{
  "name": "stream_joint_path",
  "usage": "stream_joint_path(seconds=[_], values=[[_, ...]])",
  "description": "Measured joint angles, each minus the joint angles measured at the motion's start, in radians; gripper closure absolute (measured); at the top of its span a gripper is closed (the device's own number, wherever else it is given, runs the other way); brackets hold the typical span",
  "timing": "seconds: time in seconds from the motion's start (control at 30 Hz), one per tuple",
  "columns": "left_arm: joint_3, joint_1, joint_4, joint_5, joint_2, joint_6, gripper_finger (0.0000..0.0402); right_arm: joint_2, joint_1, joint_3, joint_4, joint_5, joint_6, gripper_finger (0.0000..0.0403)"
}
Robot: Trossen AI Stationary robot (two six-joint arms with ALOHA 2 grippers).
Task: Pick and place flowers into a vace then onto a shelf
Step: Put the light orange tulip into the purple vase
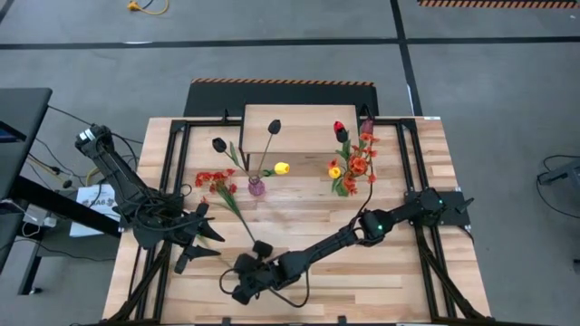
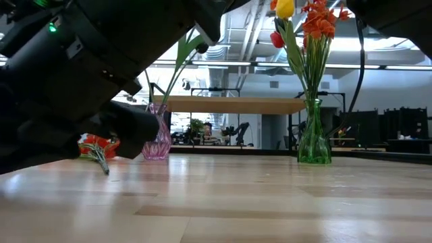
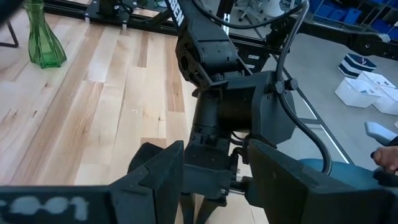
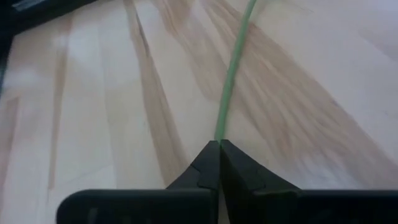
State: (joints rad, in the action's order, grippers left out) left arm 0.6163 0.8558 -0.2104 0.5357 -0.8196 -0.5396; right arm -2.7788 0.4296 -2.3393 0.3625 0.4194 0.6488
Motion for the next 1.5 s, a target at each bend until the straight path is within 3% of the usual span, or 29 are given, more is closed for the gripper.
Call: stream_joint_path(seconds=[0.33, 0.77, 0.97, 1.23, 1.37, 1.5], values=[[0.0, 0.0, 0.0, -0.004, 0.0, -0.006, 0.0232, 0.018, 0.004, 0.0, 0.143, -0.091, 0.005, 0.0403], [0.0, 0.0, 0.0, -0.016, 0.0, -0.021, 0.0232, 0.083, 0.063, -0.022, 0.493, -0.227, 0.054, 0.0403], [0.0, 0.0, -0.001, -0.017, 0.0, -0.025, 0.0232, 0.184, 0.114, -0.008, 0.771, -0.251, 0.109, 0.0402], [0.0, 0.0, -0.001, -0.025, 0.0, -0.026, 0.0232, 0.288, 0.169, -0.012, 1.153, -0.211, 0.307, 0.0402], [0.0, 0.0, -0.001, -0.025, 0.0, -0.026, 0.0232, 0.305, 0.192, -0.013, 1.116, -0.193, 0.317, 0.0402], [0.0, 0.0, -0.001, -0.025, 0.0, -0.026, 0.0232, 0.301, 0.193, -0.012, 0.921, -0.176, 0.243, 0.0402]])
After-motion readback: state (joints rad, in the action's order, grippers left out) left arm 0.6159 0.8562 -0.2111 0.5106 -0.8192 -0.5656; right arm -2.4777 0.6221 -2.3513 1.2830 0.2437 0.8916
